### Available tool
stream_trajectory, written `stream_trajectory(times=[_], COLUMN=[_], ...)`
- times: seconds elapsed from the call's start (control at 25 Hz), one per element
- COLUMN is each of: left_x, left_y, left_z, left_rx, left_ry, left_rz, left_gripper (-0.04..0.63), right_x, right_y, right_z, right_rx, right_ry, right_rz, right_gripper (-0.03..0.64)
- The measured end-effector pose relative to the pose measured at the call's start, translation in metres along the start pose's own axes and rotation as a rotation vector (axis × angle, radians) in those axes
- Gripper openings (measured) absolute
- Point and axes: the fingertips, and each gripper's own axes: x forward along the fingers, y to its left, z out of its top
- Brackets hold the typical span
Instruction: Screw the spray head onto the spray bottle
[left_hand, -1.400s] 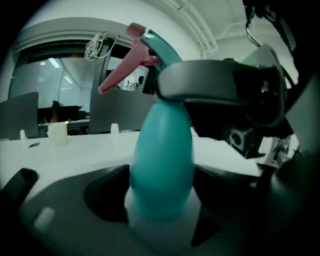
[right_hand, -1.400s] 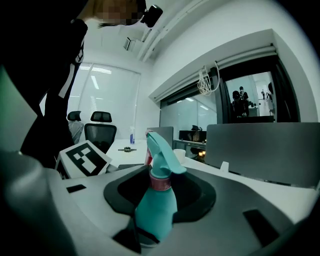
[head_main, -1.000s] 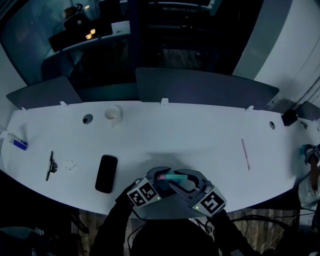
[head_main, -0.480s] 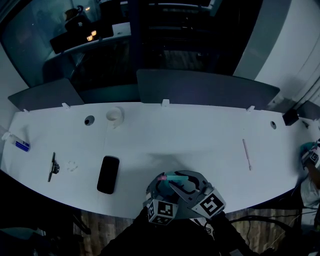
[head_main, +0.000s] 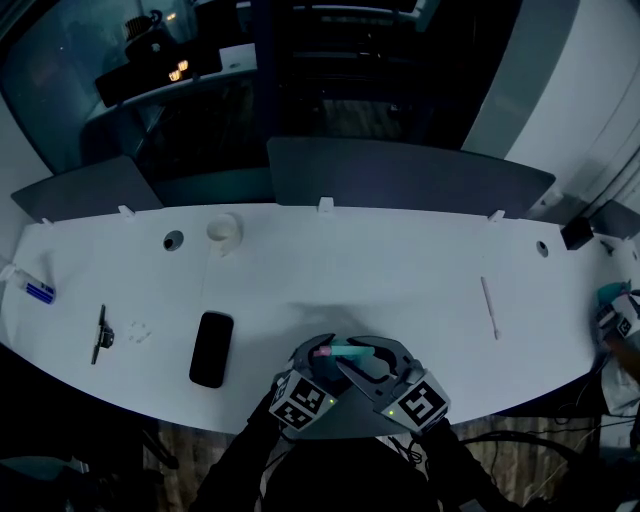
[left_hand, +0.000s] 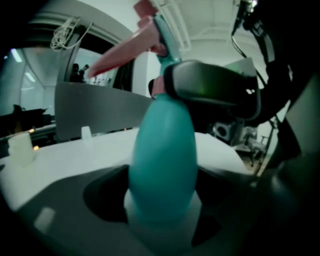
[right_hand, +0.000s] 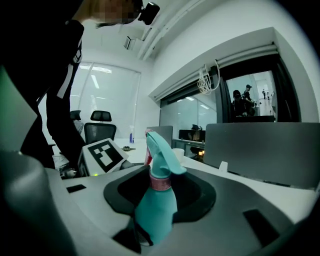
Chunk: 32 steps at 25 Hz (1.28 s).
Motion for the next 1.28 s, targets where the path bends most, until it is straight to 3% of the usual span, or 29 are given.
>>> stream_trajectory(times=[0.12,0.2,0.28,0.48,0.6,0.68,0.76,0.84,1.08,1.16,1.28], left_x=[-0.001,0.000,0.000,-0.016,-0.003,0.004,0.006,0.004,0.004,0.004,-0.003], left_y=[0.008,0.008,0.005,0.002,-0.004,-0.008,-0.006,-0.003,0.009,0.009,0.007], left_z=[-0.002,-0.005,-0.005,0.001,-0.005,-0.005,-0.002,-0.002,-0.002,-0.003,-0.001], left_rx=[-0.143,-0.191,-0.152,0.007,0.015,0.012,0.013,-0.010,-0.201,-0.220,-0.127], left_ry=[0.008,0.030,0.032,-0.059,0.020,0.067,0.049,0.020,0.011,0.014,-0.005], left_rz=[0.305,0.428,0.383,0.094,-0.116,-0.184,-0.133,-0.014,0.378,0.421,0.344], left_gripper=[0.402,0.402,0.403,0.433,0.433,0.404,0.399,0.394,0.393,0.394,0.397], right_x=[-0.001,-0.002,-0.004,-0.004,-0.004,-0.005,-0.005,-0.005,-0.004,-0.004,-0.002], right_y=[-0.001,-0.002,-0.003,-0.001,-0.001,-0.004,-0.007,-0.008,-0.012,-0.012,-0.007], right_z=[-0.001,-0.001,-0.002,-0.004,-0.002,-0.003,-0.004,-0.004,-0.002,-0.003,-0.004], right_rx=[0.002,0.009,0.011,-0.022,-0.028,-0.022,-0.022,-0.011,0.014,0.009,0.001], right_ry=[-0.006,-0.011,-0.006,0.004,0.003,0.011,0.014,0.009,-0.008,-0.007,0.005], right_rz=[-0.031,-0.038,-0.039,-0.011,0.002,-0.003,-0.016,-0.036,-0.081,-0.079,-0.062], right_gripper=[0.144,0.144,0.144,0.143,0.143,0.144,0.144,0.144,0.144,0.144,0.144])
